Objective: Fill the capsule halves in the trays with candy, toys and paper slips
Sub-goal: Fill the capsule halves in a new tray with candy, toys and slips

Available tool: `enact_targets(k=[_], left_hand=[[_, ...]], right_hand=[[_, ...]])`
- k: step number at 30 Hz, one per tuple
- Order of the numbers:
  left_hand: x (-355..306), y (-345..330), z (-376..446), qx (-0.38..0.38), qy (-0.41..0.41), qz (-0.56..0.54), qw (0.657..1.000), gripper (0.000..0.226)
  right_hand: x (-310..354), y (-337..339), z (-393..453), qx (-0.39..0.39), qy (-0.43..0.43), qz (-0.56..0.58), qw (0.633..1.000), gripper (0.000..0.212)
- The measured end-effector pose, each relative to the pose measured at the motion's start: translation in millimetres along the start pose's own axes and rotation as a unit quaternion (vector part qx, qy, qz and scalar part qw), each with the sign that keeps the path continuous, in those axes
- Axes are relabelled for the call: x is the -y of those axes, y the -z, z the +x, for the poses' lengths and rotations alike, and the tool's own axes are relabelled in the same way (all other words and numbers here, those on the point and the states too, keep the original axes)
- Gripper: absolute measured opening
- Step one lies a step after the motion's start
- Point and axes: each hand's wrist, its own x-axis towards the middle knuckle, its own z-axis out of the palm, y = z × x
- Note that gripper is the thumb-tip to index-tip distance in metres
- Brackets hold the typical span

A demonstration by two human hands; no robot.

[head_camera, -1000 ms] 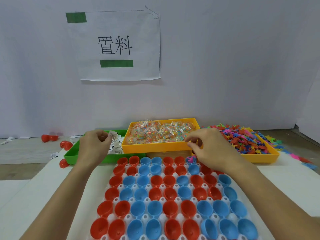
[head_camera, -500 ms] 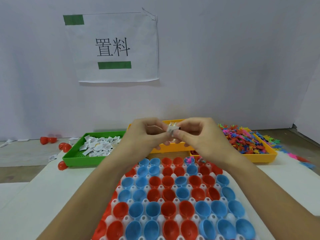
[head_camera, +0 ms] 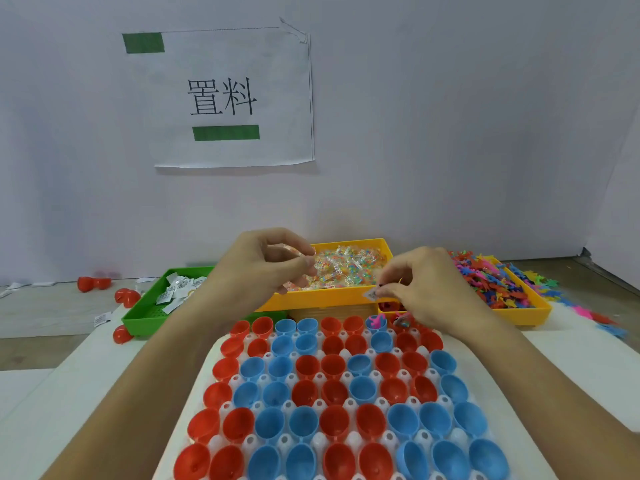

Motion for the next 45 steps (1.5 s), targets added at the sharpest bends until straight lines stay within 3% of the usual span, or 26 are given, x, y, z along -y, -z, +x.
enact_targets(k=[9,12,31,45], left_hand=[[2.2,3.9,0.2,-0.033,-0.015,0.026,0.999,0.029],[3.1,4.4,0.5,-0.033,-0.014,0.028,0.999,0.032],[6.4,2.2,3.1,-0.027,-0.021,0.047,0.998,0.031],[7.6,2.7,3.6,-0.023,-0.026,0.048,0.998,0.026]], right_hand=[[-5.3,-15.5,-1.6,0.060,0.013,-0.073,0.995,0.018],[-5.9,-15.7,-2.7,0.063,0.016,-0.090,0.994,0.012],[2.4,-13.3,-7.7,0.070,0.062,-0.202,0.975,0.033],[6.0,-10.4,-9.0,0.071,0.079,-0.215,0.971,0.031]])
